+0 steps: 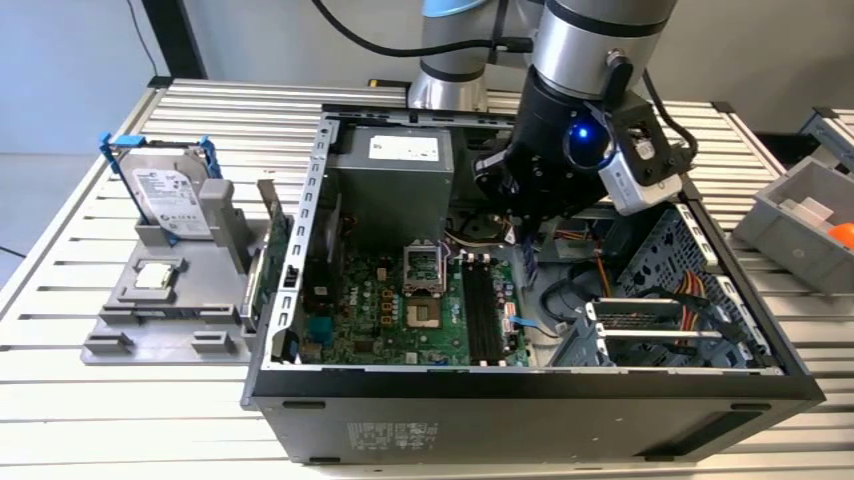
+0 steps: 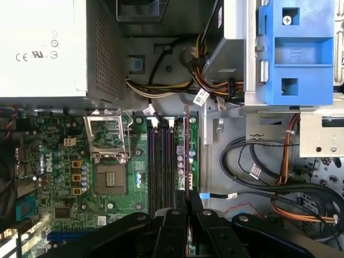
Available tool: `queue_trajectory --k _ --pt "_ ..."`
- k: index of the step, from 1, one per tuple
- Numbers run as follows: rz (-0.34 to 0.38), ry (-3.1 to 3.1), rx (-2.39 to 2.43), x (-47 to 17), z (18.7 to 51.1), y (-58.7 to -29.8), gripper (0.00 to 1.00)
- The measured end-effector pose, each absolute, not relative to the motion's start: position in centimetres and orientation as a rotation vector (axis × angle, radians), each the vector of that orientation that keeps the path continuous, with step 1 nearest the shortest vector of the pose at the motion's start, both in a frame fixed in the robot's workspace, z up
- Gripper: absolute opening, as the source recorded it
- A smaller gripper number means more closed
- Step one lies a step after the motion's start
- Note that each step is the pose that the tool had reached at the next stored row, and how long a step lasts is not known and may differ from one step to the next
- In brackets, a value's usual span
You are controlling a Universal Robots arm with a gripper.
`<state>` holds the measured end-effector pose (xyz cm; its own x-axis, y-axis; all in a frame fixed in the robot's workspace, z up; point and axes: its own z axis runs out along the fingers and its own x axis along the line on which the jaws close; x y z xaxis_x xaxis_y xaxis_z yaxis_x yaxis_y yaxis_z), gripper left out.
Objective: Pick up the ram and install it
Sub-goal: 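Insert the ram into the slot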
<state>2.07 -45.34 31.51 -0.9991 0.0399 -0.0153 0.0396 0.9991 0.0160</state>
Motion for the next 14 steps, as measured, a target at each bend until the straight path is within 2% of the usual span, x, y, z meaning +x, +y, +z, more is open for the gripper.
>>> queue_trajectory --k 14 --pt "0.025 3.125 0.062 1.8 30.3 -45.4 0.0"
